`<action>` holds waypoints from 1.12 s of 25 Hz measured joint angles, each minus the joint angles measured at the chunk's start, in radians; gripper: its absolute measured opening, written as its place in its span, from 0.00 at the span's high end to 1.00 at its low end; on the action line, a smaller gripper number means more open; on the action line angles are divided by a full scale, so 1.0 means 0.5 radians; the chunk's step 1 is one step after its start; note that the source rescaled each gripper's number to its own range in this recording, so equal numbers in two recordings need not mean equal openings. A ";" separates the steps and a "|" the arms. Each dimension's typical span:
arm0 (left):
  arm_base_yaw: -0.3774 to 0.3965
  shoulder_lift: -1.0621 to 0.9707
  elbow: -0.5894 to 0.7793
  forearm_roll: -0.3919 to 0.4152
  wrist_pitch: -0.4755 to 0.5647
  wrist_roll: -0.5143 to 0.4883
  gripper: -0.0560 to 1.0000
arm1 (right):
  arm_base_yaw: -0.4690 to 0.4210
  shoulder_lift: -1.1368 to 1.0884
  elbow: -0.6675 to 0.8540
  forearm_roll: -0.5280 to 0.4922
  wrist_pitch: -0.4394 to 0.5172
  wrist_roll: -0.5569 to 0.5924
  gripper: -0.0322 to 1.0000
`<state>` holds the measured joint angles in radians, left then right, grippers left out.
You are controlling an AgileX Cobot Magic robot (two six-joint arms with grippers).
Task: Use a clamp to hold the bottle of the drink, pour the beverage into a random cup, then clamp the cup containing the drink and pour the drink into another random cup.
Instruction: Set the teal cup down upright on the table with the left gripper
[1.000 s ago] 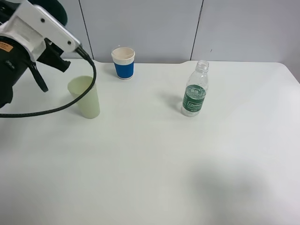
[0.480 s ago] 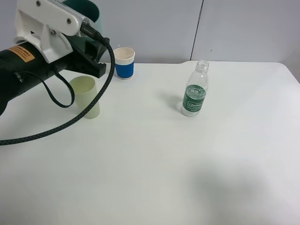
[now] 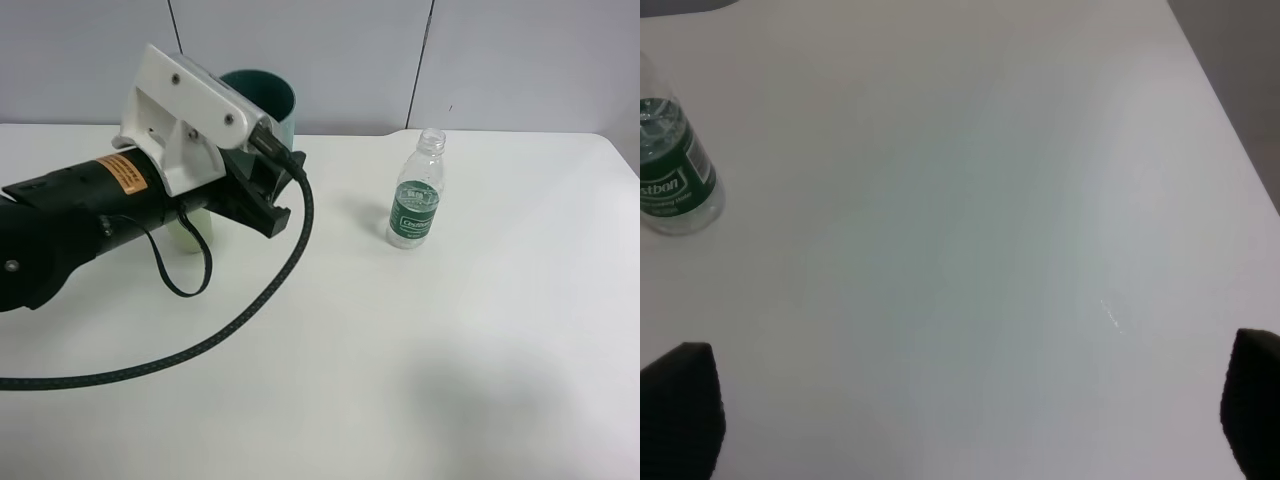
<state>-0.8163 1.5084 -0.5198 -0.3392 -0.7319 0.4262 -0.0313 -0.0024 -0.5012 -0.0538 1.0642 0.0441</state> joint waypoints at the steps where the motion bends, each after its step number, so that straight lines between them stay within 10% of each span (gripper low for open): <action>1: -0.002 0.039 0.000 0.000 0.002 0.000 0.94 | 0.000 0.000 0.000 0.000 0.000 0.000 0.00; 15: -0.004 0.544 -0.005 -0.066 -0.450 -0.675 0.94 | 0.000 0.000 0.000 0.000 0.000 0.000 0.00; 28: -0.069 0.912 -0.009 -0.256 -0.740 -0.705 0.94 | 0.000 0.000 0.000 0.000 0.000 0.000 0.00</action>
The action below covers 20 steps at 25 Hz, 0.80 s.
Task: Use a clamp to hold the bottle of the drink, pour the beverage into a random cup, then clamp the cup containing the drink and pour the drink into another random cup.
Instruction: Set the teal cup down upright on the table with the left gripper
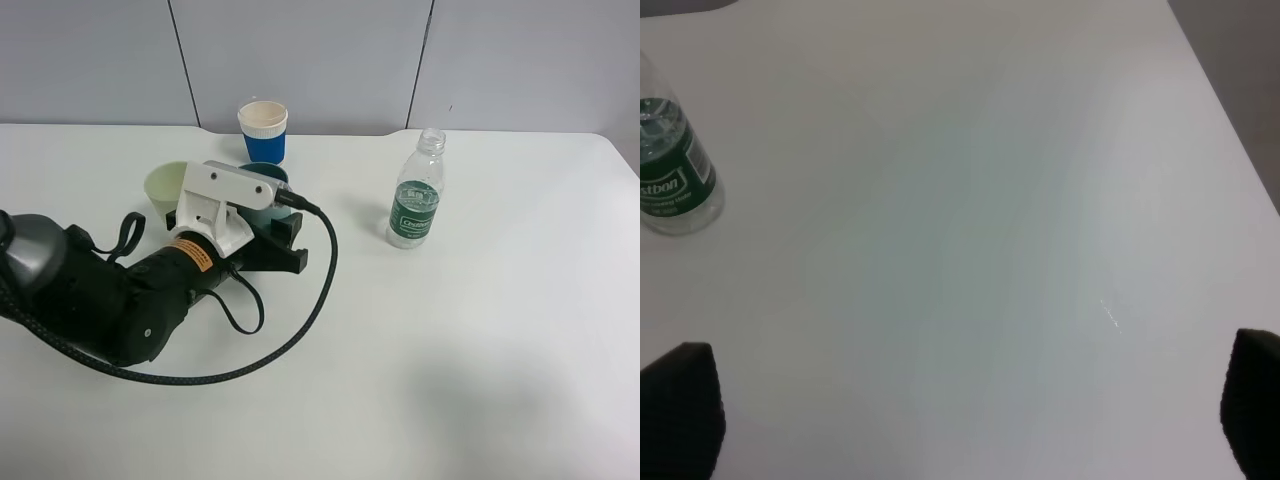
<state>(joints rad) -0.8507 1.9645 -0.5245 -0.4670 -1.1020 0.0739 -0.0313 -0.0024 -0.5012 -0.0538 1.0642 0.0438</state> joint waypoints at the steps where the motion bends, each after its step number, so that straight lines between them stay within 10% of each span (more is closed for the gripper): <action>1: 0.000 0.030 0.000 0.044 -0.037 0.000 0.94 | 0.000 0.000 0.000 0.000 0.000 0.000 0.00; 9: 0.000 0.262 0.000 0.388 -0.187 -0.040 0.94 | 0.000 0.000 0.000 0.000 0.000 0.000 0.00; 20: 0.000 0.352 0.000 0.441 -0.201 -0.202 0.94 | 0.000 0.000 0.000 0.000 0.000 0.000 0.00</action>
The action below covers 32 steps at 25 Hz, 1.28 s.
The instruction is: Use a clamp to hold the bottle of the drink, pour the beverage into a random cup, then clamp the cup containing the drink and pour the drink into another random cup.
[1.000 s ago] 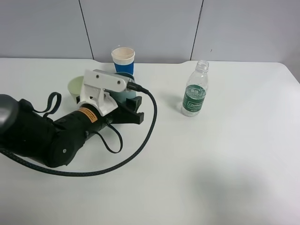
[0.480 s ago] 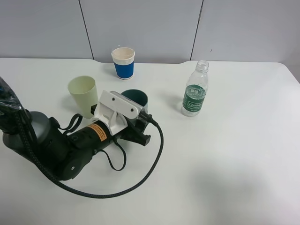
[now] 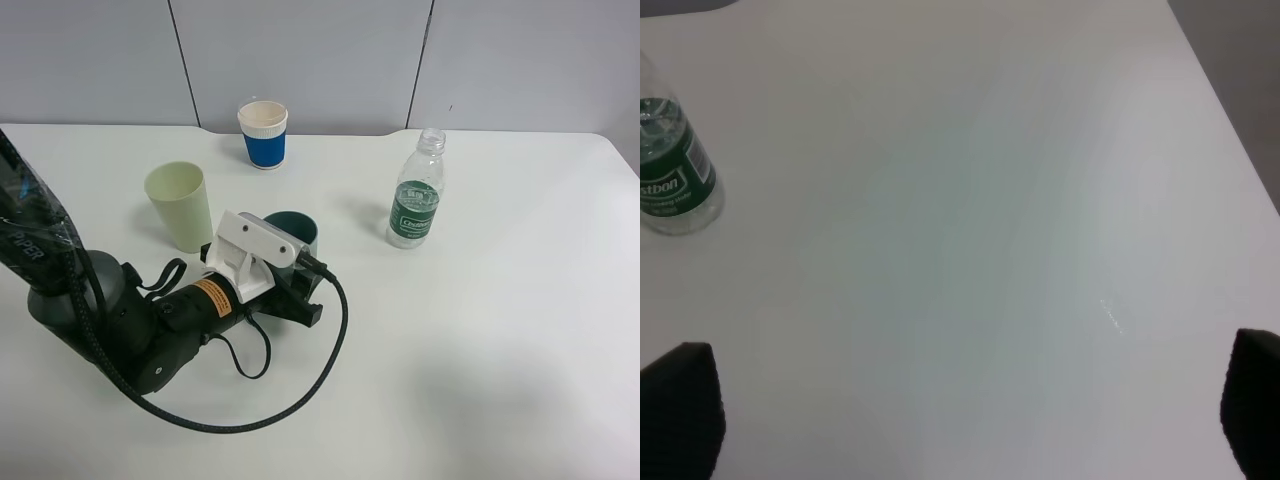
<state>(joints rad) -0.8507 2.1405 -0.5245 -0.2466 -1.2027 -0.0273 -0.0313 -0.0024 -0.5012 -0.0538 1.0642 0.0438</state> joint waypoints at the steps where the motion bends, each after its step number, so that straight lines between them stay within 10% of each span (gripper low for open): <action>1: 0.000 0.000 0.000 0.000 0.000 0.000 0.94 | 0.000 0.000 0.000 0.000 0.000 0.000 0.00; 10: 0.000 0.000 0.000 0.000 0.000 0.099 0.91 | 0.000 0.000 0.000 0.000 0.000 0.000 0.00; 16: 0.000 -0.113 0.029 0.000 -0.002 0.124 0.33 | 0.000 0.000 0.000 0.000 0.000 0.000 0.00; 32: 0.000 -1.331 0.781 -0.109 0.414 0.290 0.29 | 0.000 0.000 0.000 0.000 0.000 0.000 0.00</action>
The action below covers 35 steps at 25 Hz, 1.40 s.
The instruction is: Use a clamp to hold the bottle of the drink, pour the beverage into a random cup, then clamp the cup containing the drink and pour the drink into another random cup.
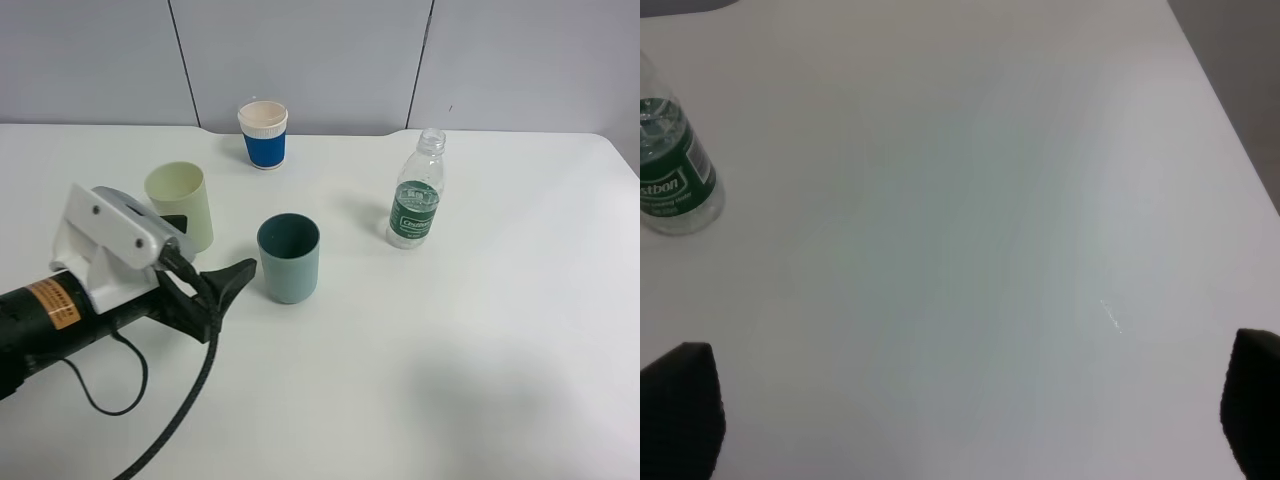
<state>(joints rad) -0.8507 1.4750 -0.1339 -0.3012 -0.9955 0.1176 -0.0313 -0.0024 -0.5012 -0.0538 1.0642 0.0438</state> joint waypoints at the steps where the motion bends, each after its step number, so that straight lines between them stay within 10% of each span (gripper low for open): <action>1: 0.000 -0.079 0.030 -0.033 0.022 0.002 0.29 | 0.000 0.000 0.000 0.000 0.000 0.000 0.00; 12: 0.000 -0.709 0.058 -0.573 0.078 0.618 0.03 | 0.000 0.000 0.000 0.000 0.000 0.000 0.00; 19: 0.014 -0.783 -0.156 -0.607 0.143 0.996 0.02 | 0.000 0.000 0.000 0.000 0.000 0.000 0.00; 24: 0.289 -0.774 -0.361 -0.185 0.452 0.996 0.02 | 0.000 0.000 0.000 0.000 0.000 0.000 0.00; 30: 0.761 -0.780 -0.684 0.871 1.319 0.211 0.02 | 0.000 0.000 0.000 0.000 0.000 0.000 0.00; 35: 0.889 -0.919 -0.947 0.959 2.097 -0.153 0.02 | 0.000 0.000 0.000 0.000 0.000 0.000 0.00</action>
<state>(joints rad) -0.4060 1.0154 -0.6071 0.1780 0.0528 0.0409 -0.0313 -0.0024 -0.5012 -0.0538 1.0642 0.0438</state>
